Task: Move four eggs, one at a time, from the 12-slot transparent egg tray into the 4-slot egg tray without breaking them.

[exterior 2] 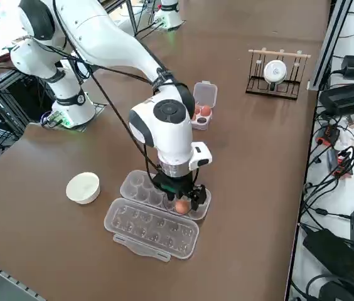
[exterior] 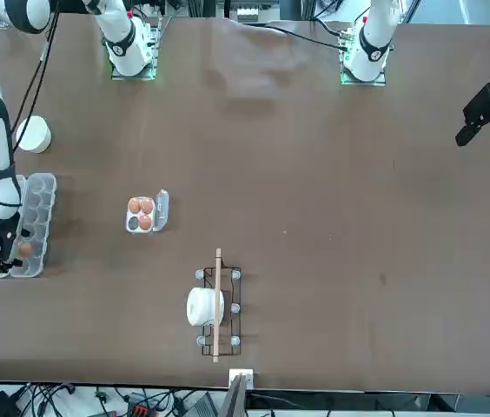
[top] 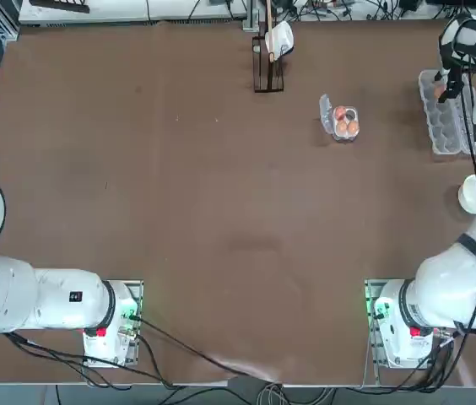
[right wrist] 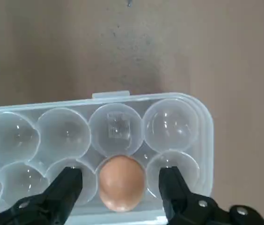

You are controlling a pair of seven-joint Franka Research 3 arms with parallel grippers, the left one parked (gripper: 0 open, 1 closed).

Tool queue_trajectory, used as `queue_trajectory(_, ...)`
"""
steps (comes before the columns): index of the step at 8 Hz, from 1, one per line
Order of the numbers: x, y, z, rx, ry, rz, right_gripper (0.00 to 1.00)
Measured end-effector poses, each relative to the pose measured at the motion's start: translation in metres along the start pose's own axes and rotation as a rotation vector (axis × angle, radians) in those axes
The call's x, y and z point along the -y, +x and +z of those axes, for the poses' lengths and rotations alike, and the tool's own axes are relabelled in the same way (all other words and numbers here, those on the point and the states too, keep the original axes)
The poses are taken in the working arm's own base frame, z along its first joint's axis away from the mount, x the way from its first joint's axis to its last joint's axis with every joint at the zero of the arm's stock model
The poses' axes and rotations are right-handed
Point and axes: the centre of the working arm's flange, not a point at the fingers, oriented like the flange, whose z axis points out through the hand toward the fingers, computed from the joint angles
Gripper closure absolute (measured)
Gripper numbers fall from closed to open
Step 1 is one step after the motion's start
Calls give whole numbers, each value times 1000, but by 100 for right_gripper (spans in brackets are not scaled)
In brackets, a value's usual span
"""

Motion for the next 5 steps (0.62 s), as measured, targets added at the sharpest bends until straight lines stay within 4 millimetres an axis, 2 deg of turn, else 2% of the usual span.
queue_trajectory(2,1,0,6,-7,5,-5,3)
queue_trajectory(5,-1,-1,3,-5,0,-8,5)
